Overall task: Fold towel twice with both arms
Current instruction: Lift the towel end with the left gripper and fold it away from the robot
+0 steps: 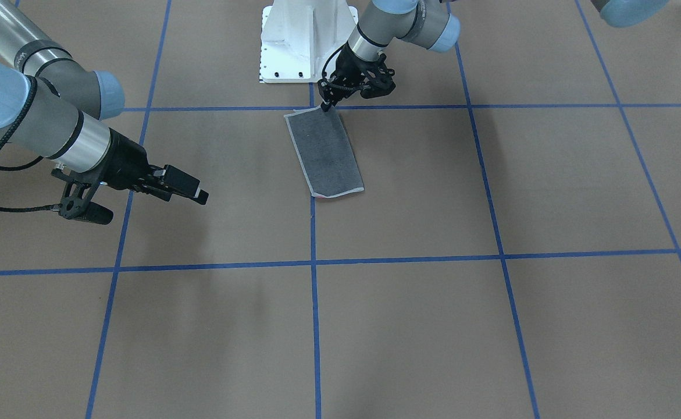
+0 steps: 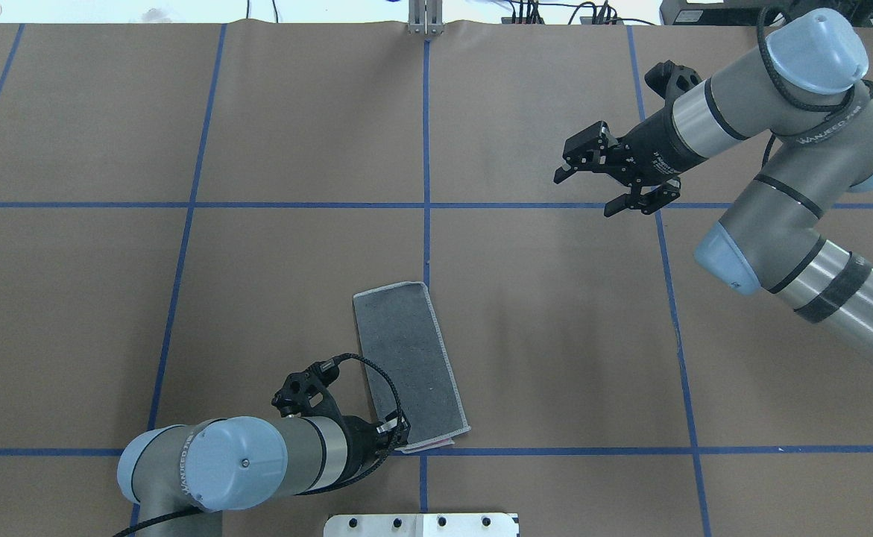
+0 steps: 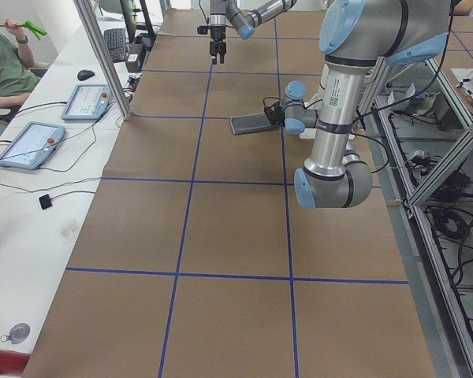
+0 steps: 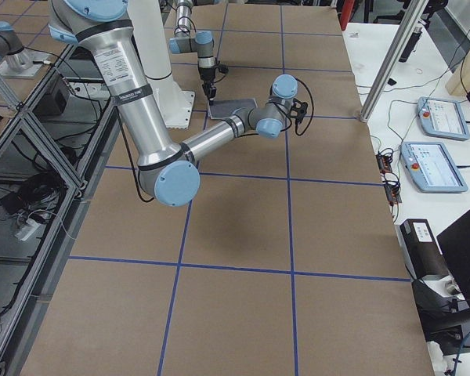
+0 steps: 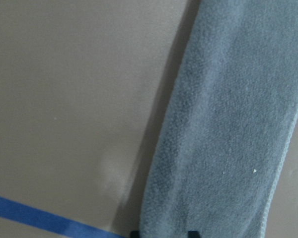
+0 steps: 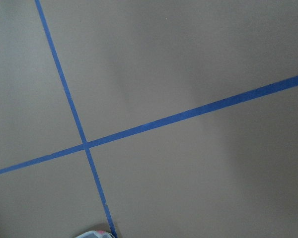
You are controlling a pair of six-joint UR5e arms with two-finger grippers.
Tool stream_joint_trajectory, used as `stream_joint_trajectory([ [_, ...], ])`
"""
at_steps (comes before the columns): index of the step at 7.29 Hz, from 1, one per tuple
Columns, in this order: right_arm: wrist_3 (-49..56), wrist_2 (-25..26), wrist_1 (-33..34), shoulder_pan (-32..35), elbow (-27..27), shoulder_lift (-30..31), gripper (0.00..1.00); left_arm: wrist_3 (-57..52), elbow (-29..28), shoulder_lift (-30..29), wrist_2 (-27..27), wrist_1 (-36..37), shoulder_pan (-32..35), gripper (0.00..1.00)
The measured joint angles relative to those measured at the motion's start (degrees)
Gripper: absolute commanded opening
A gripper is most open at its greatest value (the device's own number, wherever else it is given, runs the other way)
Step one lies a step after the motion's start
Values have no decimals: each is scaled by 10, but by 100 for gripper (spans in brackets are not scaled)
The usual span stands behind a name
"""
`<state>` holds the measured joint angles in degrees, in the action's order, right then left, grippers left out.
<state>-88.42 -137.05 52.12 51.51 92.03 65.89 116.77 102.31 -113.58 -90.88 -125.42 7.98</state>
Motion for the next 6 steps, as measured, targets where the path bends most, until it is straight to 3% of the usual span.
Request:
stream_joint_trajectory([
  [6,-1,0,0,-1,0,1,100,34,3,0,-4,0,42,0],
])
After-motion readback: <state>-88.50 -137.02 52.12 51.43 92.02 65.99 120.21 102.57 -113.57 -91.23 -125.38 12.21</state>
